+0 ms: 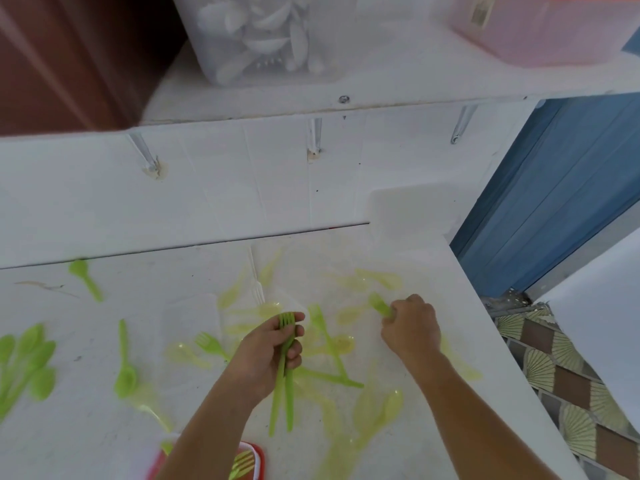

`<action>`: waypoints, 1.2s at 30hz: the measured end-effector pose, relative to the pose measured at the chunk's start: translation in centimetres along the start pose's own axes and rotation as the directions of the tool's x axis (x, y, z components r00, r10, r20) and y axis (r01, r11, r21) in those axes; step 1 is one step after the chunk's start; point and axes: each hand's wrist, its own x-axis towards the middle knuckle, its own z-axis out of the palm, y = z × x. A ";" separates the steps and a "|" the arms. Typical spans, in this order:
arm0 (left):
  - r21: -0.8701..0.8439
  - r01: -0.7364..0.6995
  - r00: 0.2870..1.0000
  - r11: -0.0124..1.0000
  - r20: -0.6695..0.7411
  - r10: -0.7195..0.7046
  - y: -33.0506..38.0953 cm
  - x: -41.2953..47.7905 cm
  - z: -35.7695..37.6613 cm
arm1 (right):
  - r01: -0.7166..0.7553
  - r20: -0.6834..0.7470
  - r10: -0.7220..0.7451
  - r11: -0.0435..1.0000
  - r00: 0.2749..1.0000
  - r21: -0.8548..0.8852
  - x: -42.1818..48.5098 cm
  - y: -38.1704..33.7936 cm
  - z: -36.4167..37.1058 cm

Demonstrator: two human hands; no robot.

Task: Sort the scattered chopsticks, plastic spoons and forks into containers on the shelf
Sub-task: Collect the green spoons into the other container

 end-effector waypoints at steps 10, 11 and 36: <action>-0.051 -0.030 0.996 0.998 -0.089 0.025 1.2 -0.5 -1.8 | 0.010 -0.097 0.054 0.826 0.994 0.563 -3.8 -3.2 -1.9; -0.054 -0.035 0.995 0.998 -0.098 0.029 1.3 -0.5 -2.0 | 0.024 -0.036 -0.006 0.839 0.999 0.543 -4.2 -4.6 -1.2; -0.264 -0.172 0.977 0.949 -0.168 0.131 -0.5 -3.3 -2.7 | 0.394 0.170 -0.465 0.857 0.869 0.333 -13.0 -14.3 0.0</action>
